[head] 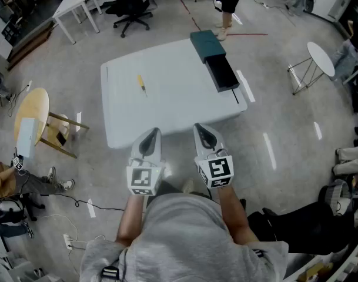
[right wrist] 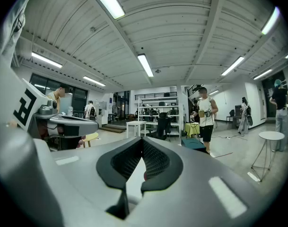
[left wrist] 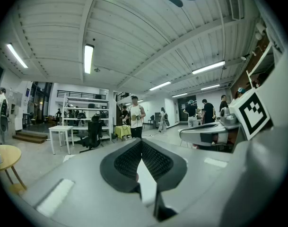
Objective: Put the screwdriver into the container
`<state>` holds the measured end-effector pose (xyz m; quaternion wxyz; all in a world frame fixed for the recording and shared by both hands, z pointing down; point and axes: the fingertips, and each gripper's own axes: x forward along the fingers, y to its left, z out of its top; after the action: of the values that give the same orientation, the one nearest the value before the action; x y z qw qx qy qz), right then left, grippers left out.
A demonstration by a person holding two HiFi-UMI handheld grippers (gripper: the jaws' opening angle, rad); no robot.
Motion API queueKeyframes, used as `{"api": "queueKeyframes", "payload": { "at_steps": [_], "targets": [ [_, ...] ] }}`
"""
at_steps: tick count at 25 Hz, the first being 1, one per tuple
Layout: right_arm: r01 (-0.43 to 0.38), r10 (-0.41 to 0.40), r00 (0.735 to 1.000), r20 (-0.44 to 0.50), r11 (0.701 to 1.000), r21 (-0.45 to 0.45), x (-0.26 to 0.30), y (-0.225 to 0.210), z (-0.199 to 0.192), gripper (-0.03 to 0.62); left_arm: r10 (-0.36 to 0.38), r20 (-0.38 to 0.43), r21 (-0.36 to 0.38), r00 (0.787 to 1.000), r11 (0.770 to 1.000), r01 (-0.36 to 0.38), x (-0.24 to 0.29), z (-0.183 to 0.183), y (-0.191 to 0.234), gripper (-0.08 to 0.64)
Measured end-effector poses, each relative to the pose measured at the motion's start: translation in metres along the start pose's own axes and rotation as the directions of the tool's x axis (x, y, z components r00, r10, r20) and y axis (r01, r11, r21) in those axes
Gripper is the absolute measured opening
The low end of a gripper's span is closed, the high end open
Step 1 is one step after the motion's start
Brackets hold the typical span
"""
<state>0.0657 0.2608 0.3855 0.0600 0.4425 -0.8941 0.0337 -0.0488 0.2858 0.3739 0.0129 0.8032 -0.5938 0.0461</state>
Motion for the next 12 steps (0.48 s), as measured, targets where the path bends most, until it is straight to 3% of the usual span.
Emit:
{"api": "queueKeyframes", "payload": {
  "at_steps": [12],
  "targets": [
    [-0.021, 0.021, 1.0, -0.006, 1.0, 0.008, -0.002, -0.006, -0.004, 0.003, 0.018, -0.012, 0.005, 1.0, 1.0, -0.018, 0.003, 0.0, -0.011, 0.011]
  ]
}}
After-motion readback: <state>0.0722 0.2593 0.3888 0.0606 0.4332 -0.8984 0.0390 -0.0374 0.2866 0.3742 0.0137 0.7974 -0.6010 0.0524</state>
